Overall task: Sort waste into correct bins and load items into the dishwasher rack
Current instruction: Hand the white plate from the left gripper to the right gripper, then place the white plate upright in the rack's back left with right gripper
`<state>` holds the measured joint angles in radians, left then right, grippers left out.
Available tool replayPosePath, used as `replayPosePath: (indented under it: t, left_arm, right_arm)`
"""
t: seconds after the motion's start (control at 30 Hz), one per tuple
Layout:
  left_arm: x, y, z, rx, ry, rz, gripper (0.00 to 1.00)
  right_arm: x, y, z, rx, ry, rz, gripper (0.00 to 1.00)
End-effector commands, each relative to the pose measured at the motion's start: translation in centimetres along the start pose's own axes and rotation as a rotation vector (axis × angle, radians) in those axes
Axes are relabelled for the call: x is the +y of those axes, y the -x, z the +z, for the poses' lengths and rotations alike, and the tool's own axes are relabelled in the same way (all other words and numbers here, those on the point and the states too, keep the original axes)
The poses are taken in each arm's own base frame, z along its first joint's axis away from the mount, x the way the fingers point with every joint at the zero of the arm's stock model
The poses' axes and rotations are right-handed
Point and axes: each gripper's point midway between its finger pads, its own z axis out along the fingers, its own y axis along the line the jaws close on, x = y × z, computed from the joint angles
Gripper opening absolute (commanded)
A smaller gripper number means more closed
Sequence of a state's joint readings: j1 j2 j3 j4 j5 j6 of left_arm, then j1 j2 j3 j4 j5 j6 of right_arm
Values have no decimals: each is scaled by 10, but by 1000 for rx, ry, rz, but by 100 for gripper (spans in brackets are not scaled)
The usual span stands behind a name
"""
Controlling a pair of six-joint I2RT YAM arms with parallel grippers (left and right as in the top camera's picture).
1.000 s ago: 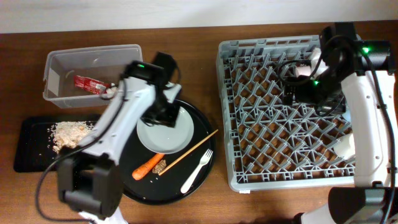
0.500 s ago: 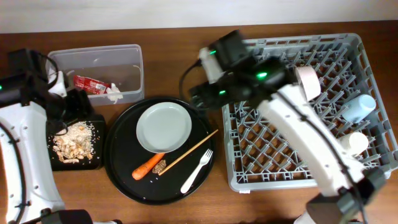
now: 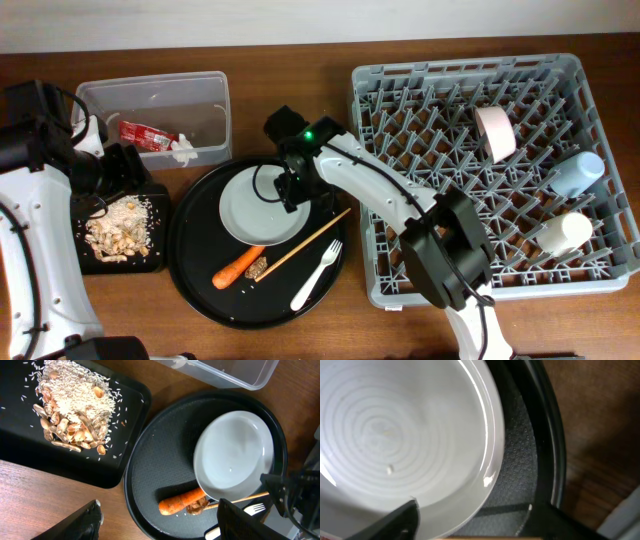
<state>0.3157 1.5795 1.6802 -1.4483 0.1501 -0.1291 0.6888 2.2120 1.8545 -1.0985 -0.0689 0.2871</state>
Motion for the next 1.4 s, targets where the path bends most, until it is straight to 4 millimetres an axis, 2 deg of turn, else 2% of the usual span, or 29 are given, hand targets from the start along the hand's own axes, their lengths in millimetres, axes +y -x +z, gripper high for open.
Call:
replayPosePath:
  t: [0.0,0.03,0.13,0.23,0.3,0.4,0.53,0.83,0.9,1.0,1.07,1.1,1.17,1.23,1.27,1.37]
  left_arm:
    - [-3,1,-4,-13,-15,-11,73]
    - [-3,1,-4,-13,-15,-11,73]
    - [-3,1,-4,-12,-16,-12,74]
    - [-3,1,-4,-11,-15,-12,73]
    - [-3,0,-4,-11,-15,-12,73]
    - [-3,0,-4,-9,-15,-12,73]
    - [-2,0,-4,-9,-12,-12,73]
    - [-2,0,-4,-9,-12,-12,73]
    - [-2,0,-4,-9,-12,-12,73]
    - [-2,0,-4,-7,-11,-12,73]
    - [-2,0,-4,-7,-11,-12,73]
    - [-2,0,-4,-8,-11,-12,73]
    - [-2,0,-4,-9,-12,-12,73]
    - [-2,0,-4,-9,-12,-12,73]
    - [-2,0,-4,-9,-12,-12,73]
    - [-2,0,-4,-9,-12,-12,73]
  right_arm:
    - [3,-6,18,51,18,14,58]
    - [3,-8,22,61,21,16,52]
    - [5,-11,30,82,21,15,51]
    - [8,-12,32,90,32,17,40]
    - [7,-13,32,90,31,18,38]
    - [8,-13,32,92,35,19,22]
    - [21,-21,37,134,106,52,22]
    - [20,-24,48,133,103,118,11]
    - [20,-24,48,134,103,126,4]
    - [20,-20,44,125,105,139,4]
    - [21,-13,31,104,112,141,4]
    - [20,-5,16,75,117,127,4]
    - [9,15,-26,-13,91,131,4]
    - [-10,30,-72,-102,38,151,4]
    - [-25,37,-103,-163,-5,146,4]
    - [-68,43,-167,-292,-155,171,4]
